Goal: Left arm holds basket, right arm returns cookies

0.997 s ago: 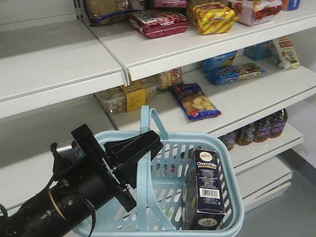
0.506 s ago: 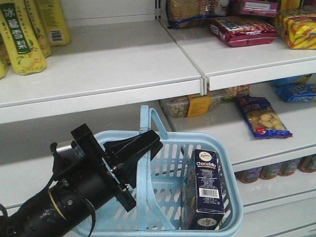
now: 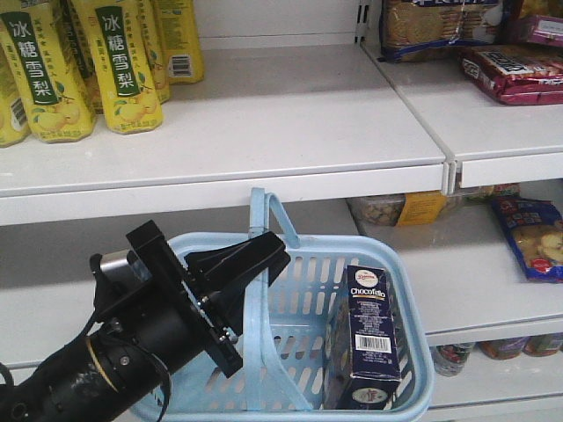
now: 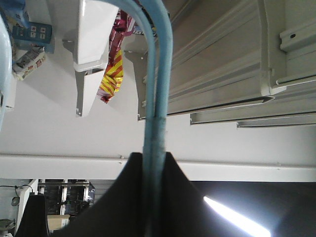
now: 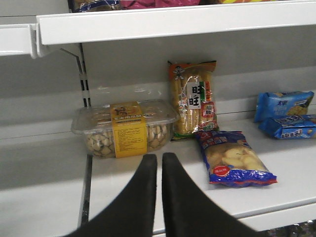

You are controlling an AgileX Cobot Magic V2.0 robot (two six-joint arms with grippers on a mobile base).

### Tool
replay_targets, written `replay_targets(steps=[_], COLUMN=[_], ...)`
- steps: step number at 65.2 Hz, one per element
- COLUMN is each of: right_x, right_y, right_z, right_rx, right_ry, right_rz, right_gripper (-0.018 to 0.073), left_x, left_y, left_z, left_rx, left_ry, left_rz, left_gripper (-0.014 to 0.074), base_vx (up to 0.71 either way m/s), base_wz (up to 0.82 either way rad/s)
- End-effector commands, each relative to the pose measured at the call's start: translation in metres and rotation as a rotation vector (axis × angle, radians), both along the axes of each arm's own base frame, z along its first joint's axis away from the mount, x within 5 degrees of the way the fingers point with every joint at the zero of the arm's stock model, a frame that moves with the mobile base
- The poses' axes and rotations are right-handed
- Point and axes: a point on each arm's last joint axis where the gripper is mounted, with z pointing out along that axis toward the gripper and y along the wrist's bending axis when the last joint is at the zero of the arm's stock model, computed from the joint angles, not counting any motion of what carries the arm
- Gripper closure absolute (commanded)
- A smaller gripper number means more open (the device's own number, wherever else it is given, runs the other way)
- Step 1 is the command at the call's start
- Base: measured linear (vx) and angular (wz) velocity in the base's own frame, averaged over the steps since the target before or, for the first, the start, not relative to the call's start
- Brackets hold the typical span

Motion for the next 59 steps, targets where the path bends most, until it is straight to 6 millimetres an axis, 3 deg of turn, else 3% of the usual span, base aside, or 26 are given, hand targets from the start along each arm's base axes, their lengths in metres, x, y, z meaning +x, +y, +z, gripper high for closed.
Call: replay_targets(steps=[1,59], right_x=[-0.0001,-0.0001], right_y=[-0.0001,-0.0001], right_z=[0.001,0.001], right_rx=[-0.013,-0.013], right_ry=[-0.065,-0.065], right_rz=[-0.003,-0.003], right_gripper=[0.0565,0.0565], left_x=[-0.0073,-0.0073], left_y=[0.0068,0.0068], left_z=[0.0383,0.0383], left_rx=[-0.265,-0.265], left_ry=[-0.207,-0.207], left_rz=[-0.01,-0.01], left_gripper=[0.0596,0.0596], base_vx=[0.05,0.02], base_wz=[0.19,0.12])
